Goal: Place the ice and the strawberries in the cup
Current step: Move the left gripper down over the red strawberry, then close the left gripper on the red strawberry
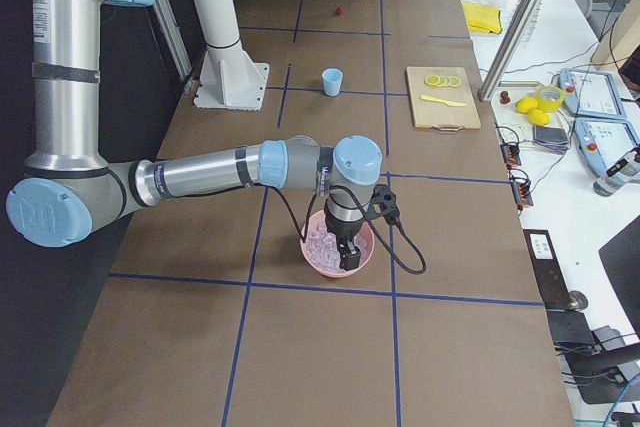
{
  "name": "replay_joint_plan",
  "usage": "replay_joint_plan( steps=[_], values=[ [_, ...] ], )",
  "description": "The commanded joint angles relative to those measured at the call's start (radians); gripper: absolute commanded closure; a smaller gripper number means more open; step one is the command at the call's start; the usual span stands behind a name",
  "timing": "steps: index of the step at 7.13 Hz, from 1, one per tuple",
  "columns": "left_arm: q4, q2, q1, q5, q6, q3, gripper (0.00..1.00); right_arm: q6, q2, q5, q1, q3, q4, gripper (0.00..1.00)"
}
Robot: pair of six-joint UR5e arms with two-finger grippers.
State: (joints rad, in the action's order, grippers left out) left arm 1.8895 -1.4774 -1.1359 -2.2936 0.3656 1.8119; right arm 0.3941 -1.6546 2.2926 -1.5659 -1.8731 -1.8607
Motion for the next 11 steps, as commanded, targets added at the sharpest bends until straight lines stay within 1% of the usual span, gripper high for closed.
replay_joint_plan(
  steps=[1,2,3,4,5,6,8,9,10,11],
  values=[
    [0.239,0.051,0.161,0.121,0.311,-0.013,0.00,0.000,-0.001,0.001,0.000,0.000,0.000,0.01],
    [0.290,0.057,0.259,0.210,0.416,-0.014,0.00,0.000,-0.004,-0.001,0.000,0.000,0.000,0.01],
    [0.322,0.057,0.319,0.251,0.496,-0.016,0.00,0.000,-0.004,-0.001,0.000,0.000,0.000,0.01],
    [0.351,0.057,0.352,0.278,0.528,-0.032,0.00,0.000,-0.002,0.001,0.000,0.000,0.000,0.01],
    [0.408,0.055,0.382,0.308,0.580,-0.066,0.00,0.000,-0.002,0.001,0.000,0.000,0.000,0.01],
    [0.434,0.054,0.387,0.312,0.587,-0.083,0.01,0.000,-0.002,0.001,0.000,0.000,0.000,0.01],
    [0.433,0.054,0.386,0.309,0.579,-0.085,0.02,0.000,-0.002,0.001,0.000,0.000,0.000,0.01],
    [0.431,0.054,0.387,0.304,0.579,-0.085,0.08,0.000,-0.002,-0.001,0.000,0.000,0.000,0.01],
    [0.433,0.055,0.384,0.301,0.579,-0.085,0.56,0.000,-0.002,-0.001,0.000,0.000,0.000,0.01],
    [0.431,0.055,0.384,0.301,0.579,-0.083,0.87,0.000,-0.002,0.001,0.000,-0.001,0.000,0.01]
  ],
)
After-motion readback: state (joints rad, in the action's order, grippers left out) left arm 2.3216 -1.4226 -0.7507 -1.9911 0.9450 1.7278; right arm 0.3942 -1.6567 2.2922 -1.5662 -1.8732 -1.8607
